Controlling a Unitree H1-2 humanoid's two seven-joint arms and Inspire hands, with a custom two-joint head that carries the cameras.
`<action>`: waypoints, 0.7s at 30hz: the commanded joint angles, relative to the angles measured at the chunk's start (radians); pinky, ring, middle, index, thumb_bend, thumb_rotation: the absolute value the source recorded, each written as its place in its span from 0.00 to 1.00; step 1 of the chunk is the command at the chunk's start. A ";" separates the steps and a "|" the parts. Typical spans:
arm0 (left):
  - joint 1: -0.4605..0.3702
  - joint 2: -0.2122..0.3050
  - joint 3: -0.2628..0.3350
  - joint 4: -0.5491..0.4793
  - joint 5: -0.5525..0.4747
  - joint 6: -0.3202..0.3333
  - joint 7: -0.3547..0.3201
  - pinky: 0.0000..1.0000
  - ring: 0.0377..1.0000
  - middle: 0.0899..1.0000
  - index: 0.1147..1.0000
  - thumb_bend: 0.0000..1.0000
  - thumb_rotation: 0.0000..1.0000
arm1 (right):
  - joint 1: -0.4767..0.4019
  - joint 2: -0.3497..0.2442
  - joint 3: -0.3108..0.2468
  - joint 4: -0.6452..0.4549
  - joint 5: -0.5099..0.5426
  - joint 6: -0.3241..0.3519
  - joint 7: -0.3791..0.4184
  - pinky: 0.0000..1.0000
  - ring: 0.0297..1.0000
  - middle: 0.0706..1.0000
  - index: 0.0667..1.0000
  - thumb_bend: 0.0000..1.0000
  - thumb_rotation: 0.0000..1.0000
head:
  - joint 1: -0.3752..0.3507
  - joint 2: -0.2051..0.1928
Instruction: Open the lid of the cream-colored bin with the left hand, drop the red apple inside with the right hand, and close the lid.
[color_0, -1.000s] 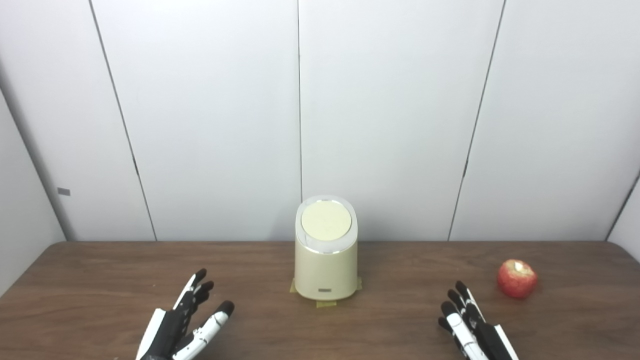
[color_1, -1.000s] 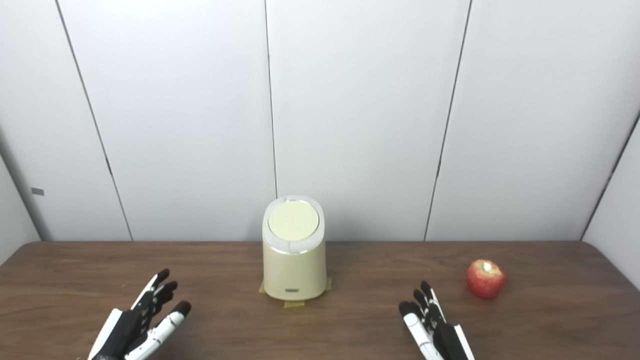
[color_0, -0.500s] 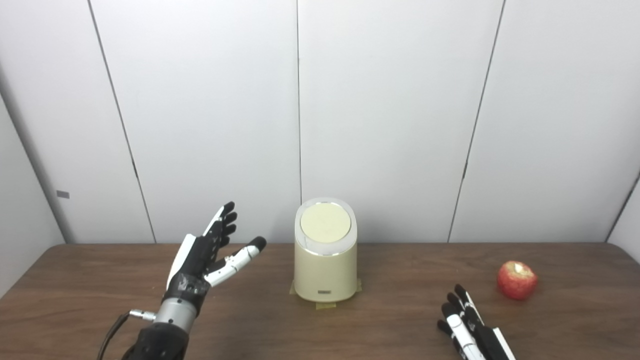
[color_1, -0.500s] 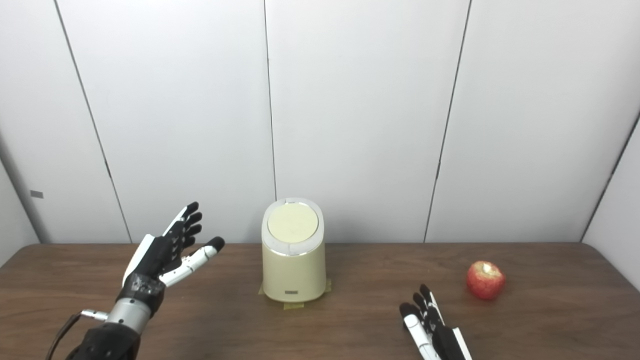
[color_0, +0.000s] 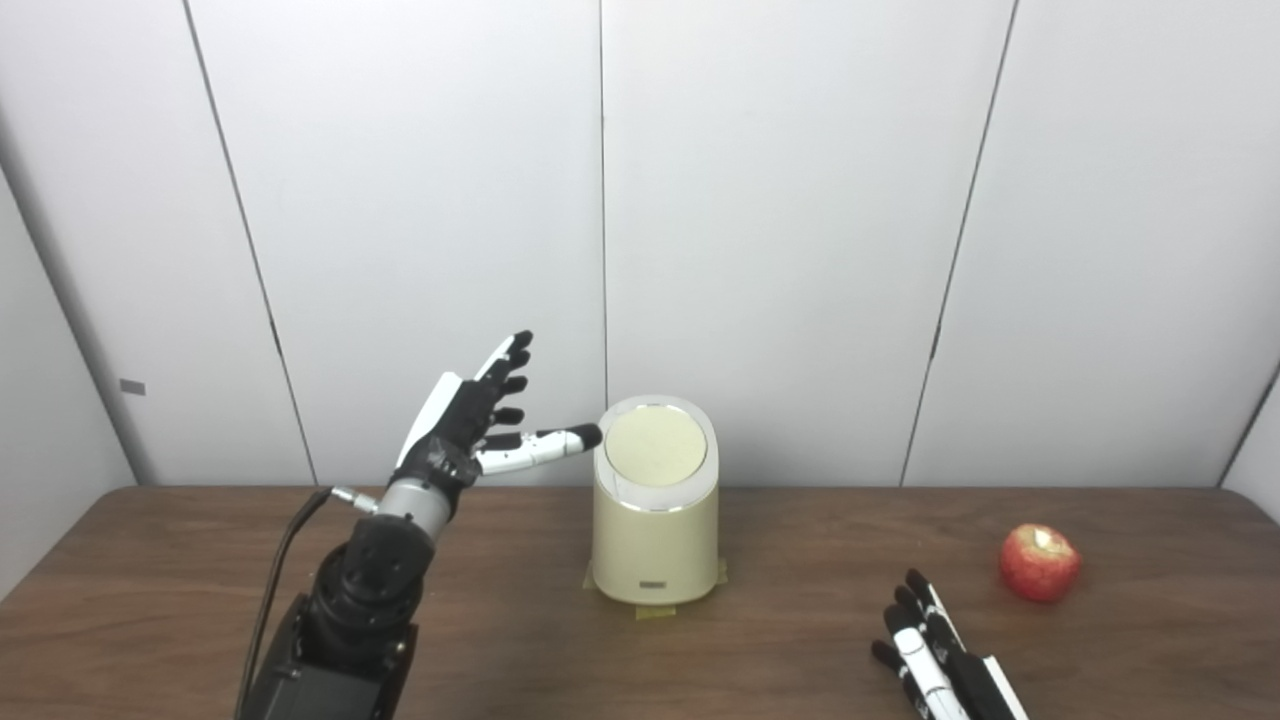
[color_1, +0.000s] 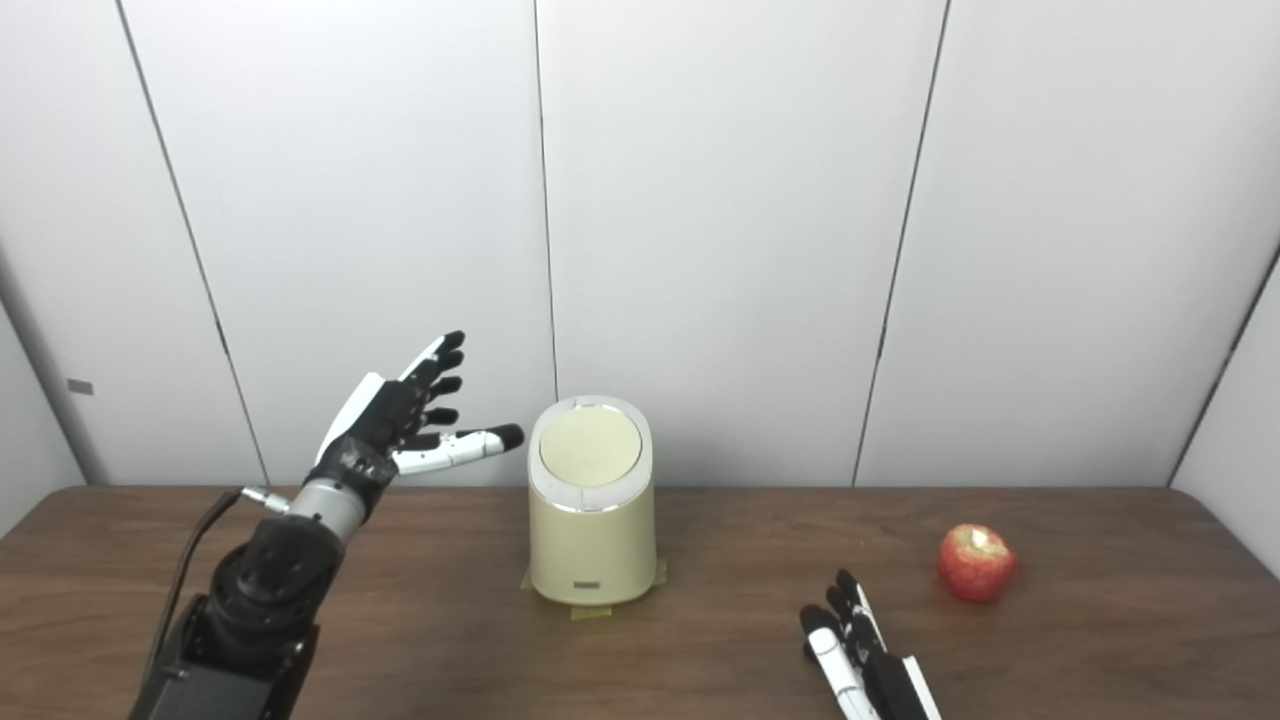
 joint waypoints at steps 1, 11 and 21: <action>-0.086 0.025 -0.004 0.014 0.022 0.017 -0.022 0.82 0.93 0.98 1.00 0.87 0.25 | -0.040 0.007 0.000 -0.029 0.006 -0.024 0.004 0.88 0.96 0.99 1.00 0.58 0.71 | -0.001 0.001; -0.210 0.003 -0.020 0.160 0.125 0.022 -0.114 0.81 0.91 0.98 1.00 0.90 0.19 | -0.047 0.018 -0.007 -0.047 0.017 0.005 -0.002 0.91 0.97 0.99 1.00 0.57 0.67 | -0.009 0.013; -0.265 -0.062 0.002 0.263 0.128 0.020 -0.050 0.83 0.91 0.96 1.00 0.86 0.16 | -0.051 0.015 -0.007 -0.061 0.029 0.016 0.006 0.91 0.98 1.00 1.00 0.58 0.66 | -0.013 0.020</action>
